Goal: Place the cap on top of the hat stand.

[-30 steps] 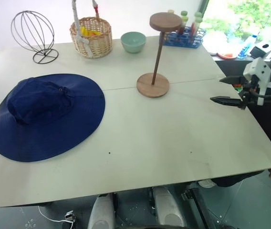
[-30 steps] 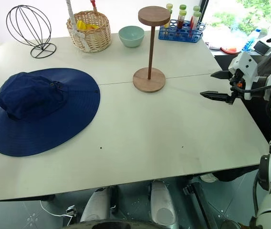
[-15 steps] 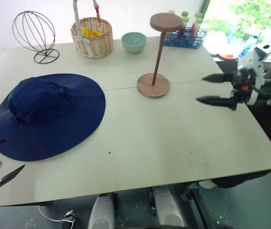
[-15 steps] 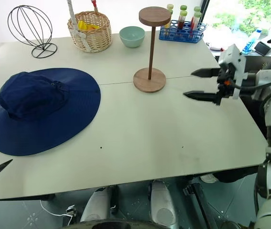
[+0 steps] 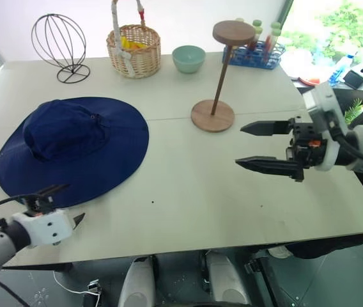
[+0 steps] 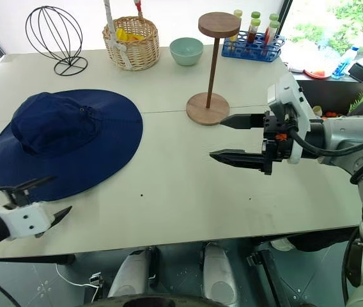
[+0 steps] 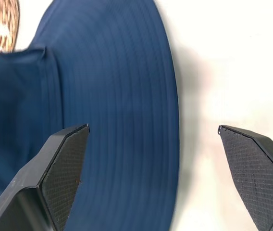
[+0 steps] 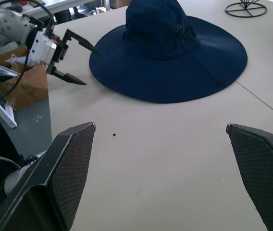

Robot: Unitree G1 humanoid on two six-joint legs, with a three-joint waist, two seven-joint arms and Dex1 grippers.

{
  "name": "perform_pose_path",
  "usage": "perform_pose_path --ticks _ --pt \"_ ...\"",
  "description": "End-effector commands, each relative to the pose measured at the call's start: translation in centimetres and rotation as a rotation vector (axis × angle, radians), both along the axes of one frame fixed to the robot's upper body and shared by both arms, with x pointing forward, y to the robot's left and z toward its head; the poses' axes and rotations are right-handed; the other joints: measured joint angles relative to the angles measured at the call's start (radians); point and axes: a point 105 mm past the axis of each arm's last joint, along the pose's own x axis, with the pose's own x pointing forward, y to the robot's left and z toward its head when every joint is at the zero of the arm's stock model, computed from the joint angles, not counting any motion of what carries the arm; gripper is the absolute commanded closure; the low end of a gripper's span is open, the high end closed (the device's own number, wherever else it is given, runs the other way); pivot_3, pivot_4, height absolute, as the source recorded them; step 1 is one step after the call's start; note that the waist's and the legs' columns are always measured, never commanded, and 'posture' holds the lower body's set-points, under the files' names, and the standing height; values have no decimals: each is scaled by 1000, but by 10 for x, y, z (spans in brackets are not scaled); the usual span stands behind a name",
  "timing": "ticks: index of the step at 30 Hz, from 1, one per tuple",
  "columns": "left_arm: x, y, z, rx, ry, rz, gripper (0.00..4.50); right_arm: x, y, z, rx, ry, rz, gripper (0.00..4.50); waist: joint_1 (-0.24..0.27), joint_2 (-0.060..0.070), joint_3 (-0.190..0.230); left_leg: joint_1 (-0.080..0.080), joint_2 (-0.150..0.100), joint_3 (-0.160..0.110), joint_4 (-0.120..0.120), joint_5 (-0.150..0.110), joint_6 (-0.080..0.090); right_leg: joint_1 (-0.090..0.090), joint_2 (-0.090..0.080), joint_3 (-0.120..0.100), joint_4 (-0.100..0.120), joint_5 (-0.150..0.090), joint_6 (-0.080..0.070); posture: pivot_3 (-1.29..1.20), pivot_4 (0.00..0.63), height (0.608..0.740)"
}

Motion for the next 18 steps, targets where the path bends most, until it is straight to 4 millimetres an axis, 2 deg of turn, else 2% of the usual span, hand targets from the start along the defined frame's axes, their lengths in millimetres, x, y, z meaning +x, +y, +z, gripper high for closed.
perform_pose_path --ticks 1,3,8,10,15,18 --pt "17 1 -6 84 -65 6 20 -6 1 13 9 -58 -10 0 7 1 -1 0 0 0 0 0 0 0 0 0 0 0 0 0 150 740" --pt "29 4 -13 115 -100 38 20 -10 3 15 8 -60 -4 0 17 3 -2 0 0 0 0 0 0 0 0 0 1 0 0 0 150 740" --pt "41 3 -20 147 -149 55 20 -17 5 19 4 -65 8 0 27 10 -6 1 0 -1 2 0 0 2 0 0 3 1 1 0 150 740" --pt "49 2 -21 225 -201 55 20 -16 6 22 13 -72 -1 0 32 13 -8 3 0 -1 2 0 0 4 0 0 3 1 1 0 150 740" --pt "65 16 -20 408 -331 117 20 -15 8 23 19 -83 -13 0 43 15 -10 6 0 -1 1 -2 -3 6 0 0 2 -1 3 0 150 740" --pt "72 23 -19 440 -371 159 20 -14 8 24 22 -85 -21 0 41 15 -10 6 0 -1 1 -2 -3 6 0 0 2 0 3 0 150 740"
